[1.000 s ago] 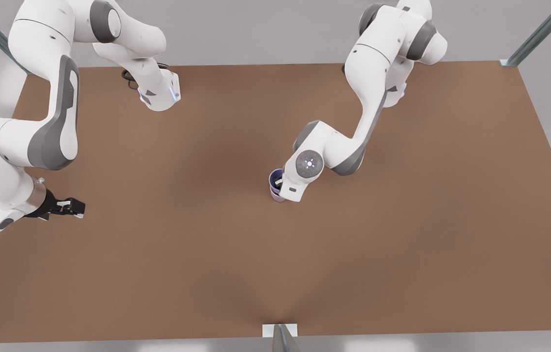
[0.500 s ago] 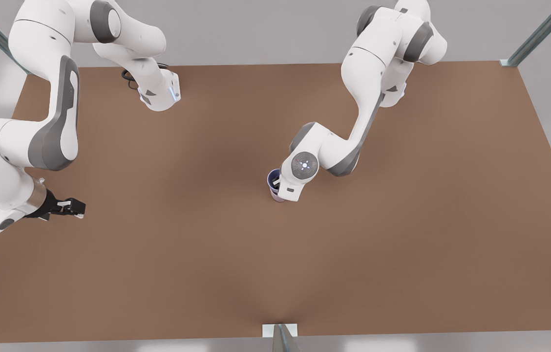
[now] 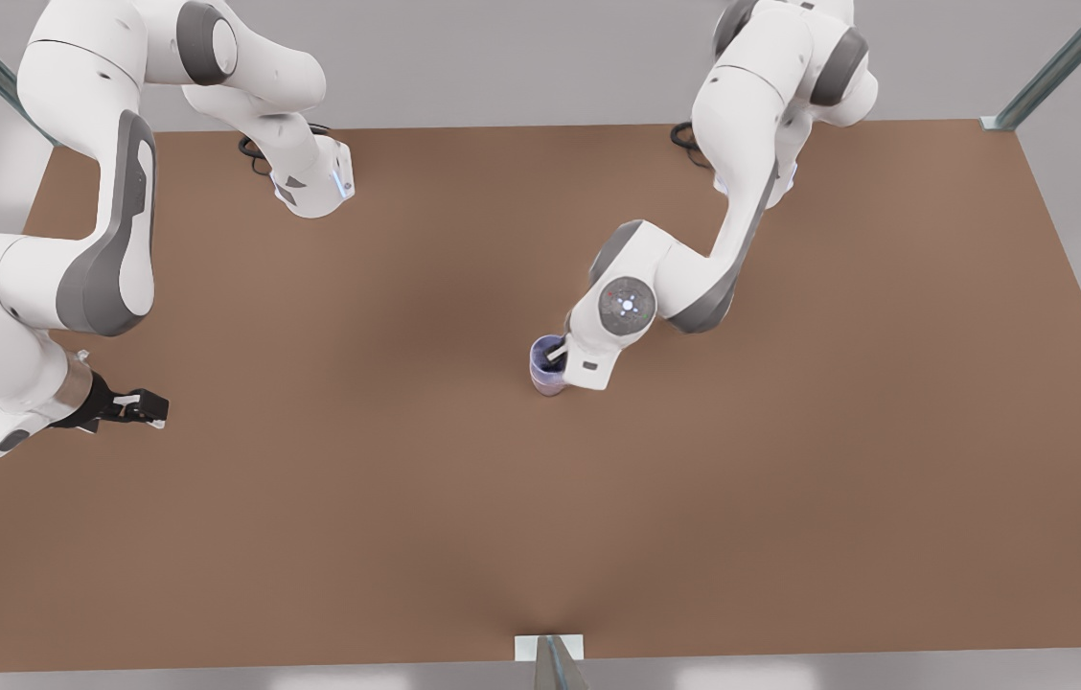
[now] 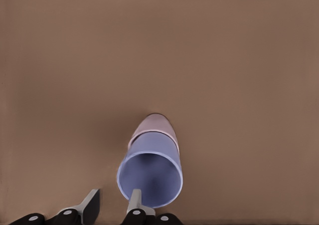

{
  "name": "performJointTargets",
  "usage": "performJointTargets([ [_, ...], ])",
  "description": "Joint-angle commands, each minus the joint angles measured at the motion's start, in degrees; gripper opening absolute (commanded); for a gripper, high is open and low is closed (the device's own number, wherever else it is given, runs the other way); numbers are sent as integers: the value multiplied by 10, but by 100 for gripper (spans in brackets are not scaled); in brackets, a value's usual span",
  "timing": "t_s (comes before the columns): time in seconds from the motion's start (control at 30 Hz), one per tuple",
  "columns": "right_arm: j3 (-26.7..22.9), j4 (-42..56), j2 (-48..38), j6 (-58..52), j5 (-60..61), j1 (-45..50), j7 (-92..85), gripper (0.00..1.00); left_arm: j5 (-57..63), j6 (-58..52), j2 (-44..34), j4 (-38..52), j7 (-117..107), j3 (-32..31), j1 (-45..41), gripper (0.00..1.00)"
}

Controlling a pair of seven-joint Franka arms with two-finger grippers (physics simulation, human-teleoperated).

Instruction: Stack the cups, with the pink cup at the bottom and the purple cup at the top

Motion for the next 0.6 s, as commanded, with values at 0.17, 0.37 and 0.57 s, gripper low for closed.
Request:
performJointTargets([
  [0.17,0,1,-1,1,0,0,0,100,123,-185,-118,34,541,111,170,100],
  [0.37,1,1,-1,0,0,0,0,100,125,-87,-205,-90,723,34,281,100],
  [0.57,1,0,0,4,0,1,0,100,147,-106,-193,-71,745,34,282,100],
])
